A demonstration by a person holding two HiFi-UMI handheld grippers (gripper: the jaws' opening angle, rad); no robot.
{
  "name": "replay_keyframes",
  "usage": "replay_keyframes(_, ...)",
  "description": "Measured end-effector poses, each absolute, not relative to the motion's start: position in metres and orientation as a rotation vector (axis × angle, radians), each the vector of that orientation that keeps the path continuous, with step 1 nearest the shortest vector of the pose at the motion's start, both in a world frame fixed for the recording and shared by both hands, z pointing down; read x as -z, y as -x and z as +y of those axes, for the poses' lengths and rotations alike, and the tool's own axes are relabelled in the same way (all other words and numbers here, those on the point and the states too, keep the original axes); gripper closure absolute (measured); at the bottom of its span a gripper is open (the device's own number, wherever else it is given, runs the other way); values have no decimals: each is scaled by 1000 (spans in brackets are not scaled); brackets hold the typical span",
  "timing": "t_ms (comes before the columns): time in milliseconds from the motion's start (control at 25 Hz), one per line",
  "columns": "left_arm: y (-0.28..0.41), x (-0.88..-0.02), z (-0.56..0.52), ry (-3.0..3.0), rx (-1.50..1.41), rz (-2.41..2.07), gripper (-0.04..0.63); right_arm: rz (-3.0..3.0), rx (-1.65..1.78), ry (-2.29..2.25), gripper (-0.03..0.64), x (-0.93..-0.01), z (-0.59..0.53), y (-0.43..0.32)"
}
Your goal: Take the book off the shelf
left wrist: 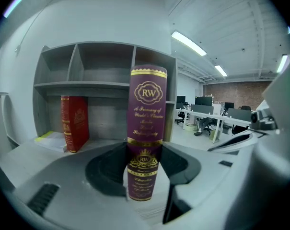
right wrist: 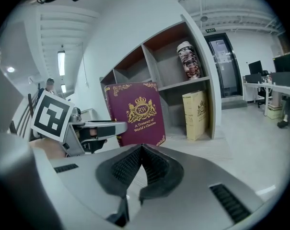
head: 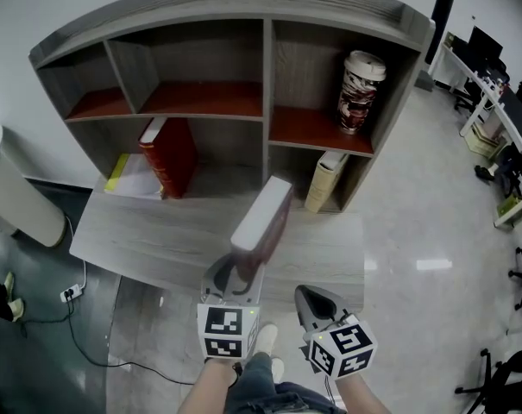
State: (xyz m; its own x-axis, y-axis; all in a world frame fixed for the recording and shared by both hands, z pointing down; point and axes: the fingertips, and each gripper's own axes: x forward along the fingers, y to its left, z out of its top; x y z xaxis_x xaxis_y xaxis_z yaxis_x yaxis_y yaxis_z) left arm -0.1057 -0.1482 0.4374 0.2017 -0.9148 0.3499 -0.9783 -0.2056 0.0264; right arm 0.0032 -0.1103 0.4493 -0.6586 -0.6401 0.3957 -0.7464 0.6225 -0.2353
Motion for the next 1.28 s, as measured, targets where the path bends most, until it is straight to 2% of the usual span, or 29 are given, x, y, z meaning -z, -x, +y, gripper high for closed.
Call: replay_keyframes(1280,179,-410,-29,-2085,-295,-2025,387,-2699,-423,-1044,609,-415,-35,40)
